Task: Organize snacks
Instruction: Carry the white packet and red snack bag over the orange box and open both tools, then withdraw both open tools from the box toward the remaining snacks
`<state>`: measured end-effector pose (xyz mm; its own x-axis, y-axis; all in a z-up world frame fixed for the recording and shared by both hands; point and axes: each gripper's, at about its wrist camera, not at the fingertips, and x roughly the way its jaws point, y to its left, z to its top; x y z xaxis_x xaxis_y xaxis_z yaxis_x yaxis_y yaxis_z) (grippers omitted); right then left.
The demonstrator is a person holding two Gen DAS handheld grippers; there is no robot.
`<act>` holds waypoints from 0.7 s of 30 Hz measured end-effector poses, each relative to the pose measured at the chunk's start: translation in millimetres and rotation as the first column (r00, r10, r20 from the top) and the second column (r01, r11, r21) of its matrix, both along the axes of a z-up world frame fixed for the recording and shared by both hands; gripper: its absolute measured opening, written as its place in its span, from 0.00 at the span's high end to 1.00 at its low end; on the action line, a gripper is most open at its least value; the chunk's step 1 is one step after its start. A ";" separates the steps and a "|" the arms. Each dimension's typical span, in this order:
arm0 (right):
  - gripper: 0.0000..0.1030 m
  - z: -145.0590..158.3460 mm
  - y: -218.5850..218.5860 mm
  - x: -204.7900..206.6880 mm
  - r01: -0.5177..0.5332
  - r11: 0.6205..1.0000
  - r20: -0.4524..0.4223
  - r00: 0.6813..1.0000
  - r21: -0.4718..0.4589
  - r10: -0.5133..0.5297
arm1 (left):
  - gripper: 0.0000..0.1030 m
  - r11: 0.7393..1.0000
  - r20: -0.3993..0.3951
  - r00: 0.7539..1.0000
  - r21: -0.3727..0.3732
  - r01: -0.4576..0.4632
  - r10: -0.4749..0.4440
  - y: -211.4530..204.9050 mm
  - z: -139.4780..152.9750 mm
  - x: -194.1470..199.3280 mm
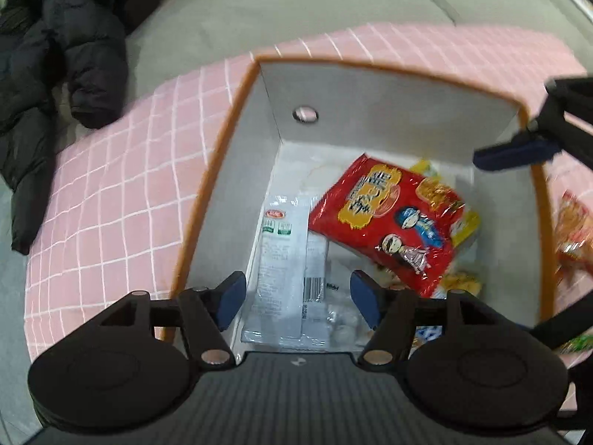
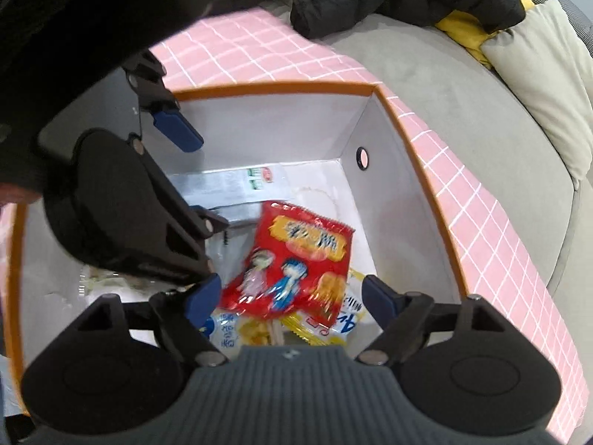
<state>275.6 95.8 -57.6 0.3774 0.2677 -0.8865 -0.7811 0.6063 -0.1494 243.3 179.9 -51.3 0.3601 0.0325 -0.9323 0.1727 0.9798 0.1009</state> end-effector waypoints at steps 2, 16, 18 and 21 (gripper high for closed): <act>0.16 11.1 -7.2 -6.1 0.019 1.000 0.021 1.000 0.022 -0.020 | 0.24 0.999 0.040 0.999 -0.018 -0.036 0.036 -1.2 13.7 -6.1; 0.12 60.8 -101.6 -84.0 0.288 0.938 0.079 0.948 0.194 -0.307 | 0.23 0.989 0.236 0.962 -0.085 -0.122 0.139 -64.7 92.6 -88.9; 0.12 60.0 -119.9 -97.7 0.338 0.916 0.056 0.932 0.218 -0.357 | 0.23 0.991 0.240 0.963 -0.093 -0.098 0.118 -79.7 95.1 -100.4; 0.12 56.7 -148.0 -117.7 0.410 0.878 0.030 0.902 0.247 -0.430 | 0.23 0.992 0.227 0.971 -0.117 -0.049 0.075 -104.4 93.0 -113.8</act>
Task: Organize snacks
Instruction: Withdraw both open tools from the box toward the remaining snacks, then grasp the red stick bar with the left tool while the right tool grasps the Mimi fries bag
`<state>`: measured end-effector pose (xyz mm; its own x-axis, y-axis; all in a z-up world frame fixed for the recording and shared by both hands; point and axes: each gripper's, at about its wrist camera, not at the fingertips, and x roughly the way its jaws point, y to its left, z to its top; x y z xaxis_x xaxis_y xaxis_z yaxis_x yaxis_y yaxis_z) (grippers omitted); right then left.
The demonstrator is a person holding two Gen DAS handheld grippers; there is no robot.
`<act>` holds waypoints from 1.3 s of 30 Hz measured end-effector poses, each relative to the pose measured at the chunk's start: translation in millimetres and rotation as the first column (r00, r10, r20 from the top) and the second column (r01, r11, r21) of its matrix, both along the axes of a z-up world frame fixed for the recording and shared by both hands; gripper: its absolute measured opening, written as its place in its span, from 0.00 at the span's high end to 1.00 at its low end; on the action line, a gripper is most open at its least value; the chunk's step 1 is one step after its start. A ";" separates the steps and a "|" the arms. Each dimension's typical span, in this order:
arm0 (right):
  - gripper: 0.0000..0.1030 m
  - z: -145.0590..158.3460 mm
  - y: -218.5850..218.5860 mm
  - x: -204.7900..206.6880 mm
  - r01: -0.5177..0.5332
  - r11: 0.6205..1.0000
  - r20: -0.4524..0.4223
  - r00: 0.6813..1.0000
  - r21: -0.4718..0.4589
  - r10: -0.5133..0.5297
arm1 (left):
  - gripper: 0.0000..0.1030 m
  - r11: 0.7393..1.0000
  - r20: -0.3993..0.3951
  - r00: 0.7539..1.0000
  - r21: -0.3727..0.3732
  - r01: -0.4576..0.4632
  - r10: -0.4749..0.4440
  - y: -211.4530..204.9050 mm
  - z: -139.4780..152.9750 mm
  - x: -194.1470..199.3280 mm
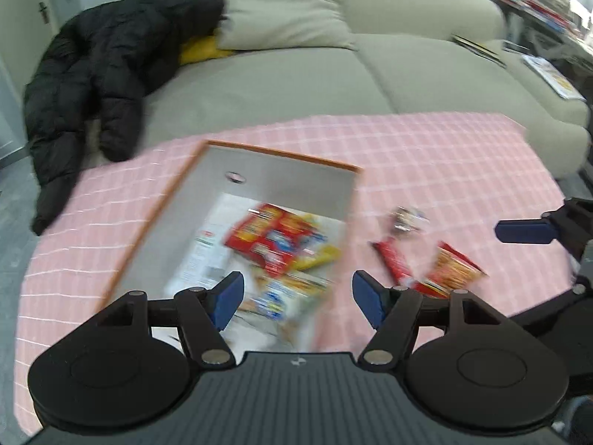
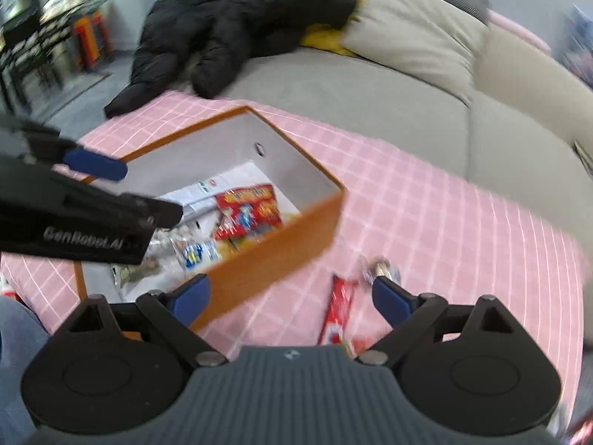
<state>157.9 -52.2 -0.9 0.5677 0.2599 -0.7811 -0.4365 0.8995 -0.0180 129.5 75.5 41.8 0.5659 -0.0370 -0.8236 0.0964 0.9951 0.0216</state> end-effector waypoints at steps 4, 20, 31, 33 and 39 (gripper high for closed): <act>0.12 -16.4 -35.9 -23.9 0.126 0.992 -0.020 0.992 0.021 -0.125 | 0.24 0.996 0.003 0.999 -0.074 0.046 -0.046 -29.9 -10.0 -19.3; 0.28 -125.8 -120.3 -70.8 0.391 0.920 -0.152 0.909 -0.012 -0.388 | 0.30 0.990 -0.194 0.981 -0.142 0.003 -0.031 -92.0 -111.1 -25.0; 0.39 -152.4 -94.4 -38.1 0.238 0.969 -0.127 0.961 -0.068 -0.245 | 0.34 0.983 -0.281 0.958 -0.152 -0.100 0.055 -82.2 -151.8 4.2; 0.42 -155.9 -93.0 -35.3 0.213 0.974 -0.114 0.969 -0.077 -0.221 | 0.38 0.984 -0.287 0.957 -0.150 -0.095 0.048 -84.2 -158.1 9.0; 0.51 -161.0 -92.3 -25.1 0.181 0.981 -0.104 0.977 -0.070 -0.187 | 0.58 0.982 -0.299 0.952 -0.154 -0.109 0.059 -78.0 -168.7 14.6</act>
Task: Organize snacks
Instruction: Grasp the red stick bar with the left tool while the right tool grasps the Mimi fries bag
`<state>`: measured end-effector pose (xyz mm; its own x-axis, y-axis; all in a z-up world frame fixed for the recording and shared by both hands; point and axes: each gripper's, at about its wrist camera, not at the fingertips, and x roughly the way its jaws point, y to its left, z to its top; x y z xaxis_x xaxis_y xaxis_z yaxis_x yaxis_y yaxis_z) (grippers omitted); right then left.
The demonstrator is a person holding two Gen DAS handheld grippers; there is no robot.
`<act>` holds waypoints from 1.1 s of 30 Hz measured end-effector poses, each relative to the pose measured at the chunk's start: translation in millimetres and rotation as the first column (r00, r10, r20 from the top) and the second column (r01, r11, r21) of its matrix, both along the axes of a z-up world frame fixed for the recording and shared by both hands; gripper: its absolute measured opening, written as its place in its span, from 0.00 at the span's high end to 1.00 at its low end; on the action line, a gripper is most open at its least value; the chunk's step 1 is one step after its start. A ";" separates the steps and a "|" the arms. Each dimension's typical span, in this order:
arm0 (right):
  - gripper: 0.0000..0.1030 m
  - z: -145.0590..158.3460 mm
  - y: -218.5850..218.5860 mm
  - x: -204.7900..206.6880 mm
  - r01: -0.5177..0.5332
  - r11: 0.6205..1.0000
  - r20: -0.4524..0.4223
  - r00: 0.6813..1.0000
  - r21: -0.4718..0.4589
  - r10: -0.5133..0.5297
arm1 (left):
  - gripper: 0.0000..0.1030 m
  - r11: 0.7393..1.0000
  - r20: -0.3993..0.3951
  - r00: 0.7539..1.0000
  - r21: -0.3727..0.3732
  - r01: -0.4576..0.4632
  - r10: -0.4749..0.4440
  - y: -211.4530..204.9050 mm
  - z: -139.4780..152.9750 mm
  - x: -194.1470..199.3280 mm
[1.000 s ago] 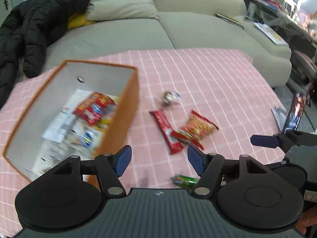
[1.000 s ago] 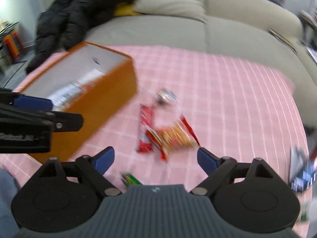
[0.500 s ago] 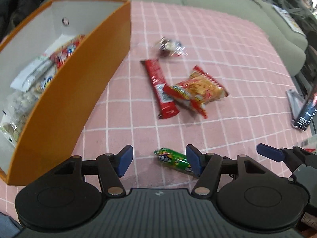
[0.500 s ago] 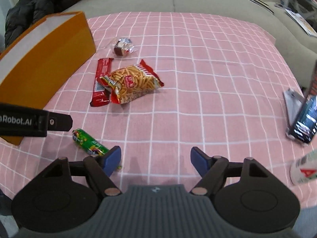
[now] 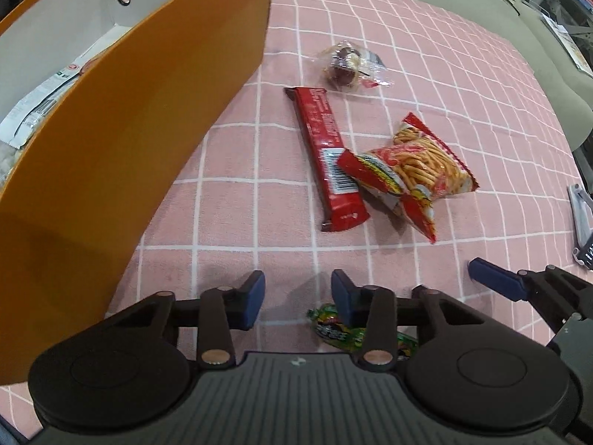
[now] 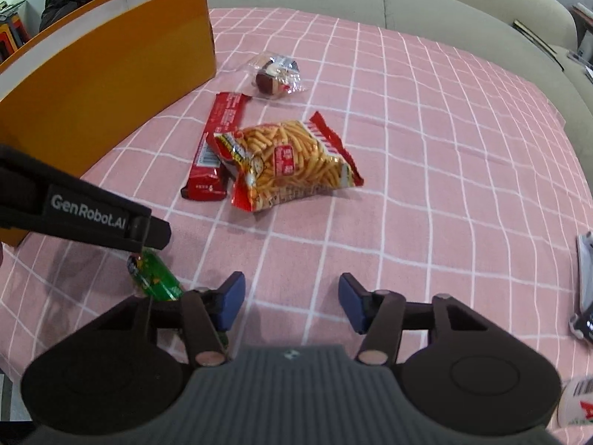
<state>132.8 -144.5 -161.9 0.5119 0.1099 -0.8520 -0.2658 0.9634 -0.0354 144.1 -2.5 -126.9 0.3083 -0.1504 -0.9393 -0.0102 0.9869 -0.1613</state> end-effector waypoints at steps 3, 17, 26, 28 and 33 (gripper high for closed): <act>0.59 -1.2 -1.0 4.6 -0.012 1.000 0.004 1.000 -0.001 0.012 | 0.69 1.000 0.002 1.000 -0.007 -0.007 0.007 6.9 -1.9 2.6; 0.92 18.3 -34.8 18.2 0.051 0.994 -0.012 0.999 0.101 -0.050 | 0.93 0.998 0.020 1.000 -0.055 0.020 -0.019 13.8 7.7 10.4; 0.37 51.3 -15.1 31.2 -0.072 0.990 0.125 0.991 0.117 0.058 | 0.77 0.998 0.092 0.996 -0.055 0.008 -0.002 7.9 24.2 15.9; 0.27 49.0 -10.0 40.7 -0.100 0.991 0.135 0.987 0.094 0.087 | 0.75 0.999 0.091 0.996 -0.054 0.003 0.002 9.1 24.3 16.7; 0.24 32.1 0.9 63.4 -0.138 0.989 0.092 0.987 0.055 0.133 | 0.73 0.999 0.091 0.996 -0.032 0.004 -0.001 9.0 20.5 20.8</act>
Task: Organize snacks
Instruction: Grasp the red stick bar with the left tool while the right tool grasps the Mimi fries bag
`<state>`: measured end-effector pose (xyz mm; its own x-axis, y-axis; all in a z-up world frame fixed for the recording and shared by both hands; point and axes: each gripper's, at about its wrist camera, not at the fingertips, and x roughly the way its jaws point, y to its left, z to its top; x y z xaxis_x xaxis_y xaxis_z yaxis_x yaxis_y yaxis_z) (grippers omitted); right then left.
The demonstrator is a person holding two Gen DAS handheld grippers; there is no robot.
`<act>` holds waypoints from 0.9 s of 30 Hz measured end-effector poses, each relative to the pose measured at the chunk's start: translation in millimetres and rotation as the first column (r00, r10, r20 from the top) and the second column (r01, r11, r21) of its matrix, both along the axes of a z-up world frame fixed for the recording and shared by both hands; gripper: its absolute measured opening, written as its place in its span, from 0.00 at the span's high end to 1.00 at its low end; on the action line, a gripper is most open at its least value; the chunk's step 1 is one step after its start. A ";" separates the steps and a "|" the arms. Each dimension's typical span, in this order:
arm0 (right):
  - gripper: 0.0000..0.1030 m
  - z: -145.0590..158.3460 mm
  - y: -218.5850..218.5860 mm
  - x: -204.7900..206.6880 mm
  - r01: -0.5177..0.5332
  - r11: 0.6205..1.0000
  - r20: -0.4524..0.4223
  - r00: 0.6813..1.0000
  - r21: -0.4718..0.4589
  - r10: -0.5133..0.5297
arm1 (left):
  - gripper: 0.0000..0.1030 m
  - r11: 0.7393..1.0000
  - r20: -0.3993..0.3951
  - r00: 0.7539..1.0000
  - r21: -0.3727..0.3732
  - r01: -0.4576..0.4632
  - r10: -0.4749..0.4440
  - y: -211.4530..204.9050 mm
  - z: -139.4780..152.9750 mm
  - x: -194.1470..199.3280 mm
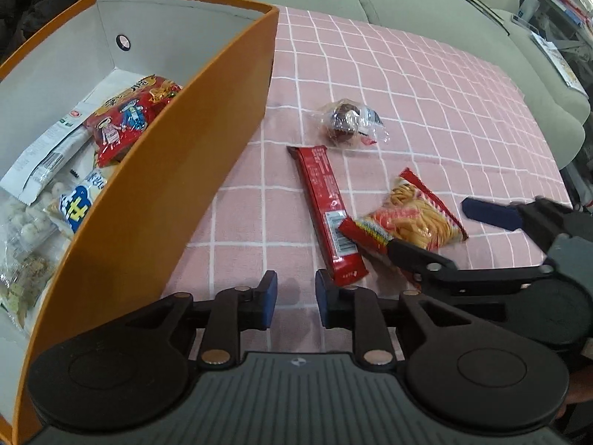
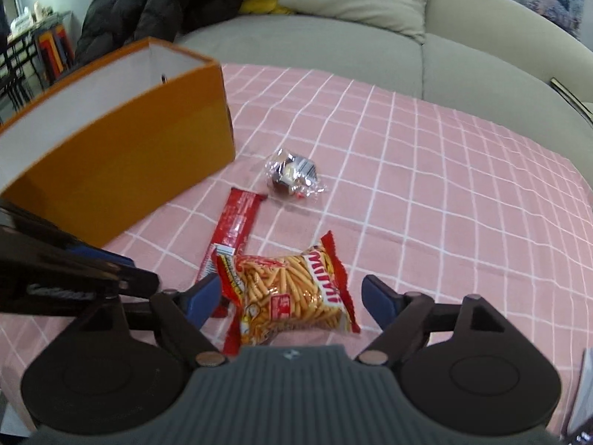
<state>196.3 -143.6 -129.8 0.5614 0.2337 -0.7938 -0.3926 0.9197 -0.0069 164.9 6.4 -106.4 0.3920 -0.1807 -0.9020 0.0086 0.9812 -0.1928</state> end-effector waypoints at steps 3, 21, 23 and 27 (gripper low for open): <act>0.36 -9.8 -1.8 7.9 0.000 1.000 -0.026 1.000 0.003 0.000 | 0.73 1.000 0.008 1.000 -0.022 0.004 -0.004 -0.9 -2.4 5.2; 0.43 -6.4 -33.5 16.3 0.077 0.994 -0.075 0.994 -0.072 -0.083 | 0.46 0.998 -0.061 0.997 0.033 -0.046 0.048 -28.8 -27.8 62.2; 0.41 -8.1 -28.5 18.3 0.053 0.995 -0.081 0.995 -0.086 -0.060 | 0.46 0.997 -0.050 0.998 0.058 -0.041 0.044 -30.8 -27.0 64.9; 0.38 -10.9 -25.6 21.6 0.042 0.996 -0.111 0.992 -0.084 -0.051 | 0.58 0.998 -0.056 0.998 0.069 -0.015 0.019 -36.3 -28.6 66.2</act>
<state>217.9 -169.1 -140.6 0.4757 0.1418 -0.8681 -0.3519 0.9352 -0.0402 231.1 -29.8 -135.0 0.3426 -0.1115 -0.9329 -0.0170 0.9920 -0.1248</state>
